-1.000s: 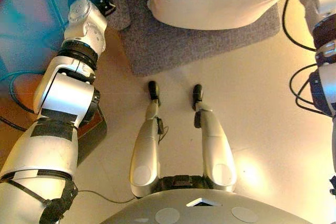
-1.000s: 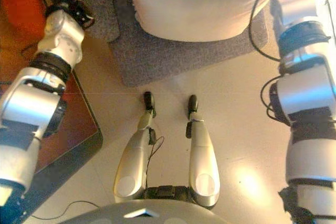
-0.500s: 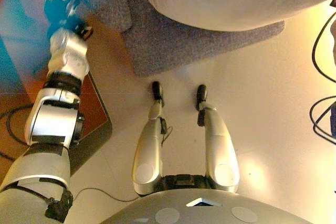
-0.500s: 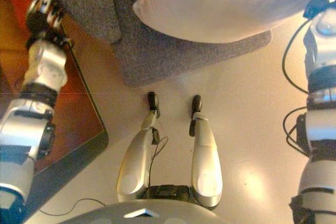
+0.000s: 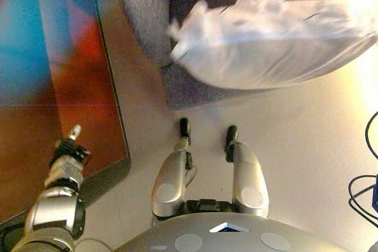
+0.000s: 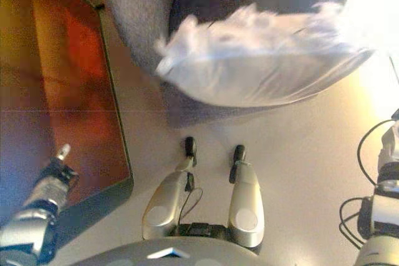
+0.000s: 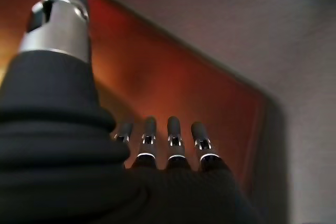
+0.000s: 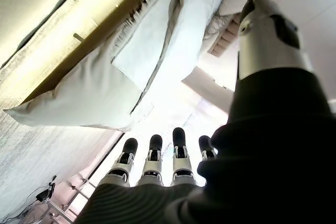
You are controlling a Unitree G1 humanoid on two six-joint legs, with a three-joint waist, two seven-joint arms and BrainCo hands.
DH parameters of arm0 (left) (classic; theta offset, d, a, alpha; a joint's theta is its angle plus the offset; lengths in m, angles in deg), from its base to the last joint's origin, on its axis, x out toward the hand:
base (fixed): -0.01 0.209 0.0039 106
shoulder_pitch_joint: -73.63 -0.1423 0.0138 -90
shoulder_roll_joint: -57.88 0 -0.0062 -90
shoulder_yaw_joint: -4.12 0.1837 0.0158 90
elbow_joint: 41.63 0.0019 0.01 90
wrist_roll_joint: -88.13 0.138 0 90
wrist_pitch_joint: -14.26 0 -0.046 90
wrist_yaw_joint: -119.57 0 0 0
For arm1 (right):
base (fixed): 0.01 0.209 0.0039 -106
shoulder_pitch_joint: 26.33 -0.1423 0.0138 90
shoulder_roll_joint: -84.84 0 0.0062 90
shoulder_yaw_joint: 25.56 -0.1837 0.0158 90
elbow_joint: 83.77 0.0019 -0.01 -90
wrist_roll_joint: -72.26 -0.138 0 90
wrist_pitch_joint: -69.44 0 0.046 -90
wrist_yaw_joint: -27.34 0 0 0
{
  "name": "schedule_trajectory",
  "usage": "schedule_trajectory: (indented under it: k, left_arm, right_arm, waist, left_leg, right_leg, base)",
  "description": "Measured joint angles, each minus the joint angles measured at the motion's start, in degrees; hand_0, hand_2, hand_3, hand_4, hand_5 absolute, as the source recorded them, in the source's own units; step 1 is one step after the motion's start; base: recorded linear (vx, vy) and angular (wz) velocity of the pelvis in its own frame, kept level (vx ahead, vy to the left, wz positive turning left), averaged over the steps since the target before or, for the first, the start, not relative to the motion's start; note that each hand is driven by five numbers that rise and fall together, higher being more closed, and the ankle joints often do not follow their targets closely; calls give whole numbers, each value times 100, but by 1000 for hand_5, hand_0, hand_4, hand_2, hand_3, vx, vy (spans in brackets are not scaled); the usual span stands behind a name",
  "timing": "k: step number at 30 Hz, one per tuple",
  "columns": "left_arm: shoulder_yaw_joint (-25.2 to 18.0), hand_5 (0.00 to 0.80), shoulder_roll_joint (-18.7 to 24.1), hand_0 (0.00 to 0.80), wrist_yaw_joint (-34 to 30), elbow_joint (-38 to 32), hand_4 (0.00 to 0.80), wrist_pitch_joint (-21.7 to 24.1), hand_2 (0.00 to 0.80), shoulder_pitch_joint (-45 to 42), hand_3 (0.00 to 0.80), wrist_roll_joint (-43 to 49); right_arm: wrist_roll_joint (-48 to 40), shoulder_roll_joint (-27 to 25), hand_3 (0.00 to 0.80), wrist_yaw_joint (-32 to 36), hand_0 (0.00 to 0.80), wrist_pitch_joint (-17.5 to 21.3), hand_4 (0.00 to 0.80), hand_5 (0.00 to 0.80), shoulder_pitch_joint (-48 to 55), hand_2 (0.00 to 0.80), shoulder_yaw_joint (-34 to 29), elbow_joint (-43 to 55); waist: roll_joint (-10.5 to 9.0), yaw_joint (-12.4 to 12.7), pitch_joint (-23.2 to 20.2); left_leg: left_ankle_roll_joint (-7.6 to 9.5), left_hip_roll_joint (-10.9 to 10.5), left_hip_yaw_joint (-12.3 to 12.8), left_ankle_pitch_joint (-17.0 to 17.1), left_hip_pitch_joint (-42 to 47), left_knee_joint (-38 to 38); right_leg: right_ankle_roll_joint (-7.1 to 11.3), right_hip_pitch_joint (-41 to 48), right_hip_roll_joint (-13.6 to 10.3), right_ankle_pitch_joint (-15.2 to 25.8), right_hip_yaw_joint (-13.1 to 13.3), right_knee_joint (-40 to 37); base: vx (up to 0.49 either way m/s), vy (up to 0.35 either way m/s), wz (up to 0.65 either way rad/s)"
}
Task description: Pick up the cushion and take it to the sofa
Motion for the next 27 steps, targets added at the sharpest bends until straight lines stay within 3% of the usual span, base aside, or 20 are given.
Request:
schedule_trajectory:
  k: [5,11,19,25,27]
  left_arm:
    - [13,0,-248,0,-1,21,0,-41,0,-372,0,58]
    - [-190,0,-514,0,12,283,0,-99,0,-770,0,253]
    - [-379,0,-796,0,-24,830,0,-308,0,-1335,0,985]
    - [-504,0,-804,0,100,1196,0,-519,0,-1544,0,1324]
    - [-504,0,-833,0,10,1211,0,-668,0,-1565,0,1411]
  right_arm:
    - [-18,314,0,0,0,-9,0,0,613,0,-452,252]
    - [-76,636,0,123,0,-164,0,0,1244,0,-661,242]
    - [-74,1279,0,544,0,-35,0,0,2005,0,-1070,-1128]
    - [210,2043,0,911,0,99,0,0,2457,0,-789,-1945]
    - [512,2484,0,1029,0,58,0,0,2715,0,-435,-1969]
  waist:
    - [-233,-3,-306]
    - [-267,11,-622]
    - [-405,133,-1109]
    - [-503,135,-1570]
    - [-551,135,-1612]
  left_leg:
    - [-3,38,-26,-57,174,-33]
    - [-31,96,-111,-104,466,-171]
    - [-26,142,-152,-257,913,-218]
    - [-84,177,-227,-348,1060,-246]
    - [-255,193,-97,-492,1110,-337]
  right_leg:
    - [17,251,68,-9,-26,-151]
    - [28,709,159,30,-86,-502]
    - [57,1482,297,110,-159,-1061]
    - [38,1817,380,89,-160,-1287]
    - [-48,1941,366,151,-170,-1525]
  base:
    - [9,-12,1]
    - [77,-13,6]
    - [154,-11,6]
    - [89,-2,15]
    - [30,17,21]
